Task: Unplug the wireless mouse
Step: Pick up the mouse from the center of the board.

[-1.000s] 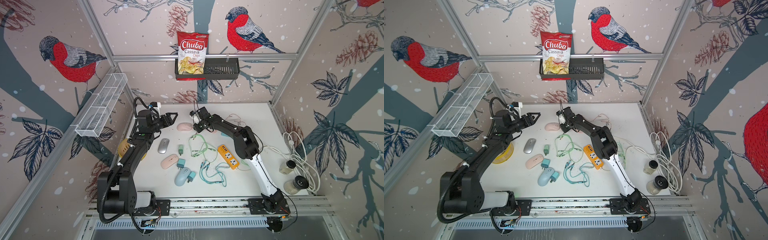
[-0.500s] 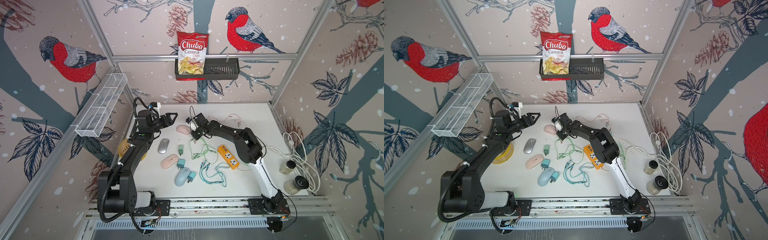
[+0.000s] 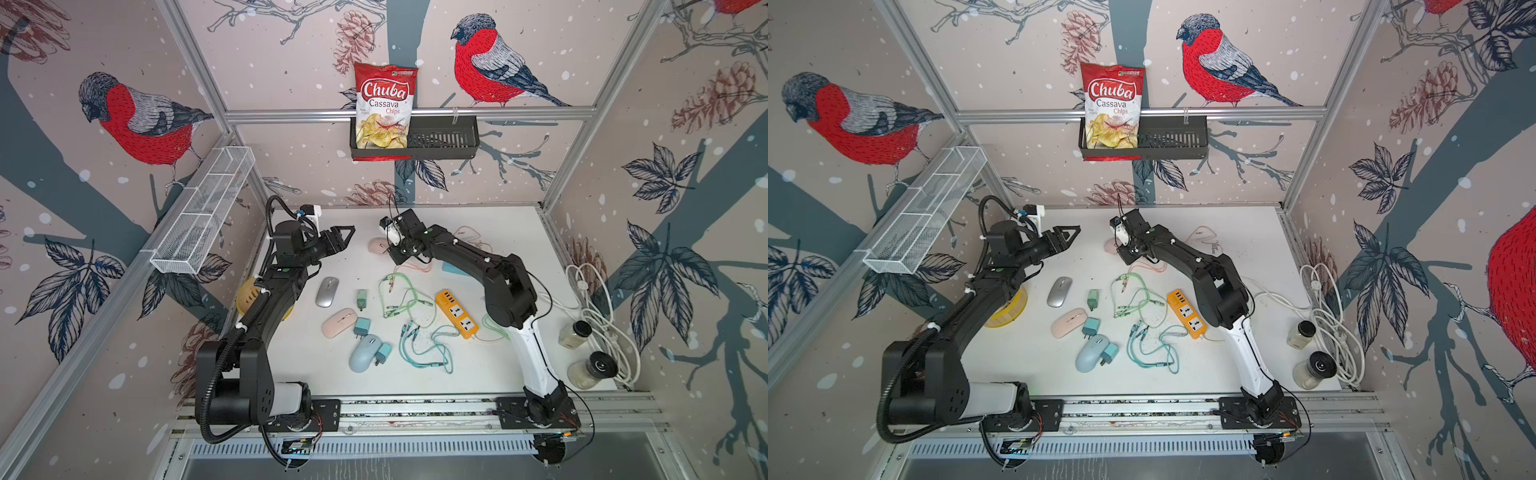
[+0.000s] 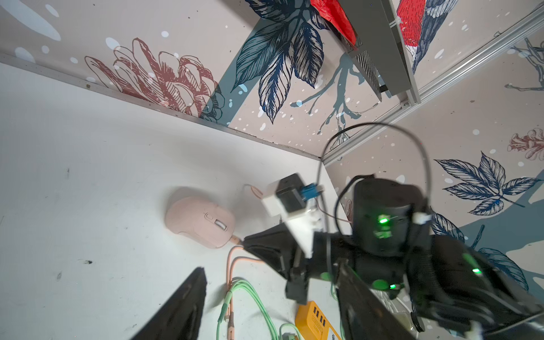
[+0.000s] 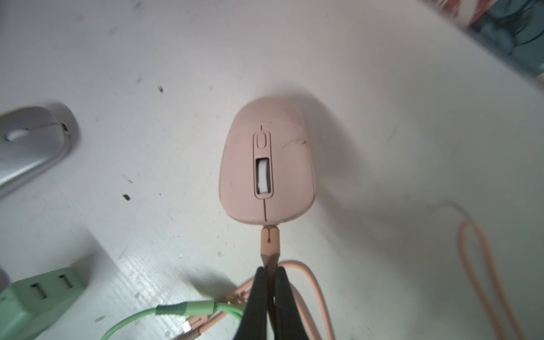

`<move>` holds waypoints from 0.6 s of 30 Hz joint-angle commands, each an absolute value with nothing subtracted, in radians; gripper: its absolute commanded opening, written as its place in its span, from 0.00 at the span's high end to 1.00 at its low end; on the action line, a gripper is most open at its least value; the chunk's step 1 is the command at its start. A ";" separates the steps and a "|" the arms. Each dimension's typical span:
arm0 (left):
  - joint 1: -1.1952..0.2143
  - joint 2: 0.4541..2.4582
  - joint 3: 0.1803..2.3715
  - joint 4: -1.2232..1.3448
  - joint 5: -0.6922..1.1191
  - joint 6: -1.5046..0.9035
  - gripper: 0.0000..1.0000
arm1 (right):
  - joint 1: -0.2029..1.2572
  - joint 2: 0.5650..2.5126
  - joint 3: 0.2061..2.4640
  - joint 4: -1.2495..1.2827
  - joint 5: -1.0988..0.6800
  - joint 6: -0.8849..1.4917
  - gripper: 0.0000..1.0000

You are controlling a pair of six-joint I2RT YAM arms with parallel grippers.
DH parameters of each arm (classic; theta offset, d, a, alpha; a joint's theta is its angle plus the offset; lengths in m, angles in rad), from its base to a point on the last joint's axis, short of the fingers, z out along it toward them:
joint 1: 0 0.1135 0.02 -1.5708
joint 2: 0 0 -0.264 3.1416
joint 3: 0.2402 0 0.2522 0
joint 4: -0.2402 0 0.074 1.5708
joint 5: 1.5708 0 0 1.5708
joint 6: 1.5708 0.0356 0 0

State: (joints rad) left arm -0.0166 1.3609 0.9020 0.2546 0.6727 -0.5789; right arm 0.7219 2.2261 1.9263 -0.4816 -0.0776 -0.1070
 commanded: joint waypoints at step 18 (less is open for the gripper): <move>-0.348 1.031 0.570 0.607 0.588 0.237 0.28 | 0.650 1.641 1.451 -0.425 -0.418 0.192 1.00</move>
